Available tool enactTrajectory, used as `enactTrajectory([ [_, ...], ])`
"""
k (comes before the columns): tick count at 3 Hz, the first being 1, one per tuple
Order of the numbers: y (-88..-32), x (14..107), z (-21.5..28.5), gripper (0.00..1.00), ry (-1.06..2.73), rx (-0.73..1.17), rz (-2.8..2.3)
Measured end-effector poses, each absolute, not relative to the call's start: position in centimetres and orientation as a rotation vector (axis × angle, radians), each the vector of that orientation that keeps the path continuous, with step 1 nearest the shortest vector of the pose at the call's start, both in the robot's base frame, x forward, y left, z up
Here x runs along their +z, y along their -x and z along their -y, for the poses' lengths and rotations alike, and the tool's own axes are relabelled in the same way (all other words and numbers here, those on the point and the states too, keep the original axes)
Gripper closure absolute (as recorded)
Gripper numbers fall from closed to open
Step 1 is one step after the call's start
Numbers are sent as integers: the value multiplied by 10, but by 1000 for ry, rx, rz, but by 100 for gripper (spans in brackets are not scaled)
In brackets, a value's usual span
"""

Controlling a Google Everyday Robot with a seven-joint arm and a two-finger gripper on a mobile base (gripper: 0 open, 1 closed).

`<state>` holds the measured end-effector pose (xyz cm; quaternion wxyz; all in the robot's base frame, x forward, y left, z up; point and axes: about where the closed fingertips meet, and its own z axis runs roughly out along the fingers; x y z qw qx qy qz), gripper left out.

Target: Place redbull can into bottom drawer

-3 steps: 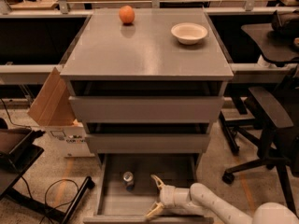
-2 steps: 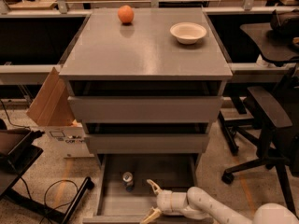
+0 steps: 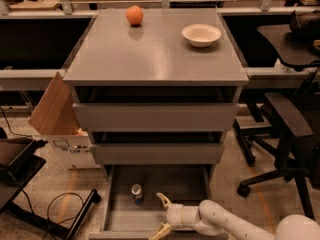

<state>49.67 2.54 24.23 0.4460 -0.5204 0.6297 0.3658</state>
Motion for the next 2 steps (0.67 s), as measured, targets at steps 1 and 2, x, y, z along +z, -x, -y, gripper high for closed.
enactTrajectory([
  [1,-495,269,10,0,1274,785,-1687],
  [2,-492,307,68,0,1204,620,-1861],
])
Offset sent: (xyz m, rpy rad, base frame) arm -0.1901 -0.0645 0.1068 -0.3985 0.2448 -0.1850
